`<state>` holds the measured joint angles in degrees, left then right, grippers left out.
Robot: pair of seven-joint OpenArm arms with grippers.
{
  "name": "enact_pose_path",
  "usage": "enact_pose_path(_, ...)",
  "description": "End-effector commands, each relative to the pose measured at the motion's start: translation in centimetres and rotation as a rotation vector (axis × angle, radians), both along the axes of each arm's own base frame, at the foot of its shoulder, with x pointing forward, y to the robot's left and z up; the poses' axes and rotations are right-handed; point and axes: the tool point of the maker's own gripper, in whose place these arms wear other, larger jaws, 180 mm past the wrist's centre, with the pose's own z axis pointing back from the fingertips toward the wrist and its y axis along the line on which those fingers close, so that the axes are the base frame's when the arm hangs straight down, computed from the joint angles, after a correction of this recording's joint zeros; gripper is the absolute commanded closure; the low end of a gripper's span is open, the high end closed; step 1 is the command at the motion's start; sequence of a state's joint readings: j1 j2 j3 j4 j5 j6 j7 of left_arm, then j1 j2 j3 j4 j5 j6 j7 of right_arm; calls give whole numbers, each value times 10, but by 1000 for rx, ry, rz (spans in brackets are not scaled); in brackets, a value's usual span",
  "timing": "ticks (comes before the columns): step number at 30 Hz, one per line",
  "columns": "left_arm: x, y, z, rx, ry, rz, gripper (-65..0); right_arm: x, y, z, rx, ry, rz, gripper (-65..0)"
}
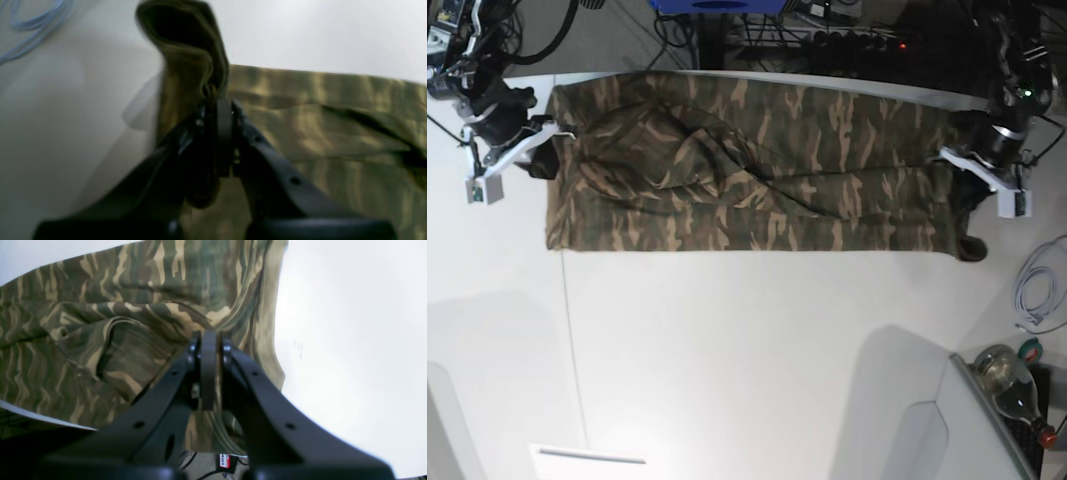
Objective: Layout the t-shirt on the table in an organized manner, then fold the t-shirt properly
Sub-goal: 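Fold the strip end held by the left gripper toward the right gripper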
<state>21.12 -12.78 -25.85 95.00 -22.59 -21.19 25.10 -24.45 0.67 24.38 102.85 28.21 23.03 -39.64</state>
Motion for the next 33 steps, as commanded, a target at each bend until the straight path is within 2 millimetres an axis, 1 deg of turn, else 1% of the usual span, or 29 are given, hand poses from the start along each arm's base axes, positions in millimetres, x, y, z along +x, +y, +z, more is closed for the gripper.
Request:
enact_pose_path(1,13,-15,16,-16,-66,-37,0,5,0,9,0,-31,9,-23)
enact_pose_path(6,16,-95,-6,-92,-5,-170,0,1,0,5,-2,4,18,-23)
enact_pose_path(8,14,-122,-15,-118,21,-215,0,0,0,5,-2,5,16,-23)
enact_pose_path(12,4,-161,-29,-153,70,-274,0,-1,-1,5,-3,7,15,-23)
enact_pose_path(15,3,-185,-29,-169,72,-324,0,-1,-1,5,-3,7,15,-23)
enact_pose_path(18,-2,-199,-34,-184,91,-357,0,-1,-1,5,-3,7,15,-23)
enact_pose_path(22,-1,-208,-36,-189,97,-380,0,-1,-1,5,-3,7,15,-23)
enact_pose_path(25,-6,-214,-40,-195,110,-396,0,-1,-1,5,-3,7,15,-23)
enact_pose_path(30,-2,-226,-36,-226,97,-387,0,-1,-1,5,-3,7,15,-23)
enact_pose_path(33,6,-234,-30,-244,77,-383,0,-1,-1,4,-3,8,16,-23)
